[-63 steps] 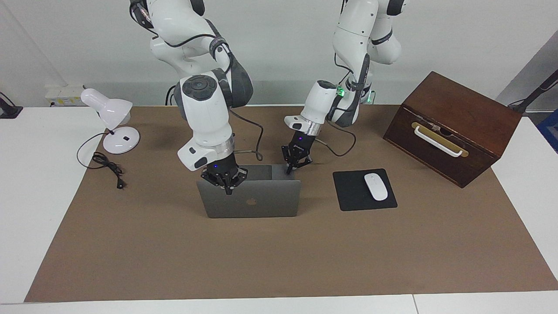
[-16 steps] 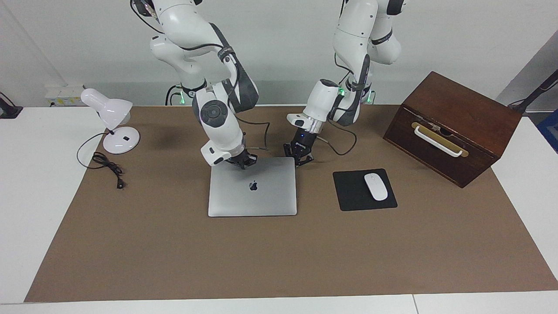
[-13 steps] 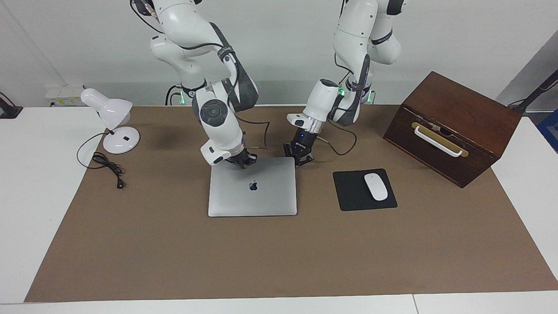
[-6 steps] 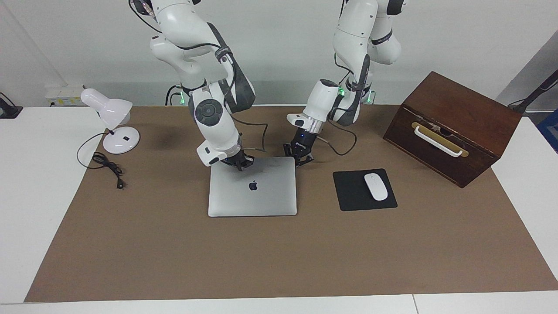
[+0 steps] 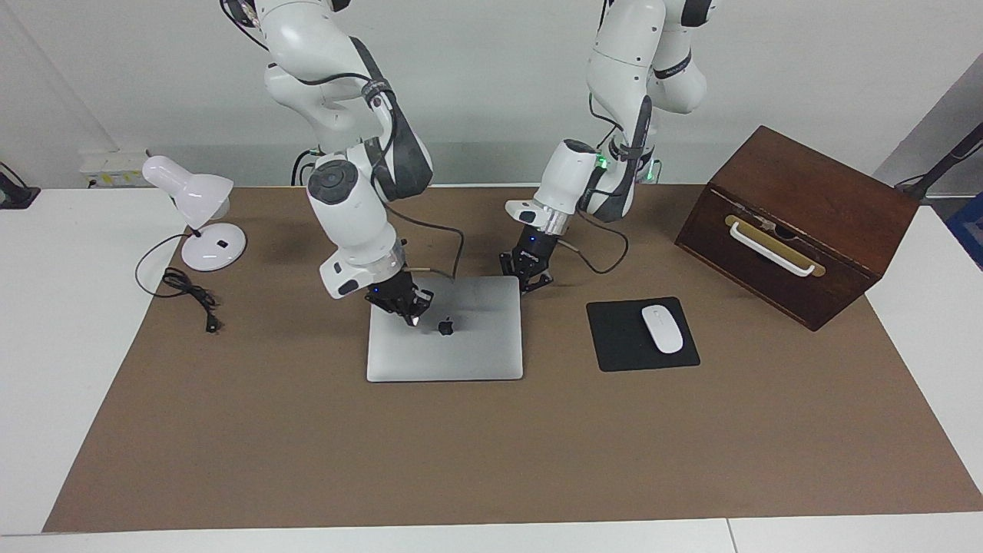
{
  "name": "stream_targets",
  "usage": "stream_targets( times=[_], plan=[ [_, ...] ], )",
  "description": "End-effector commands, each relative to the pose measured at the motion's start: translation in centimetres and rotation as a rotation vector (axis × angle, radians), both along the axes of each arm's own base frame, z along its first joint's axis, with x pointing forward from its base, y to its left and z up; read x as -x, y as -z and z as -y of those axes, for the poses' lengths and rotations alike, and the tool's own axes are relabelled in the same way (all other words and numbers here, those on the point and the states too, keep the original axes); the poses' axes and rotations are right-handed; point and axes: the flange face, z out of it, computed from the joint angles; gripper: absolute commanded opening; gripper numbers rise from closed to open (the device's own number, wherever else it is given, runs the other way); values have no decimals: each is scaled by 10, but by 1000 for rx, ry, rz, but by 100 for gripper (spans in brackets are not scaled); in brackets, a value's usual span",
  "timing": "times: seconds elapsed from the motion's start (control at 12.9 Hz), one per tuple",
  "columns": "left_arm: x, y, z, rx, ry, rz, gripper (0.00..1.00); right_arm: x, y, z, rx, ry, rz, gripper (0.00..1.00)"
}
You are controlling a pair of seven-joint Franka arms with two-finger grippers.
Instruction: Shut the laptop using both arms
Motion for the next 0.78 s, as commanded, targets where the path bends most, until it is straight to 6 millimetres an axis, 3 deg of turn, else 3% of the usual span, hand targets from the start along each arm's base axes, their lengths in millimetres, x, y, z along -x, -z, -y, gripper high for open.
stream_targets(
  times=[0.0, 0.23, 0.39, 0.47, 0.7],
  plan=[
    [8, 29, -10, -51, 1, -44, 0, -34, 5, 44, 8, -17, 112, 0],
    [7, 24, -9, -38, -9, -40, 0, -53, -15, 87, 86, -113, 166, 2],
    [7, 20, -9, -24, -25, -44, 0, -69, -32, 112, 184, -238, 184, 14],
    [6, 15, -9, -16, -35, -46, 0, -75, -40, 122, 207, -291, 198, 24],
    [1, -12, -17, -35, -48, -76, 0, -74, -50, 143, 237, -372, 161, 77]
  ],
)
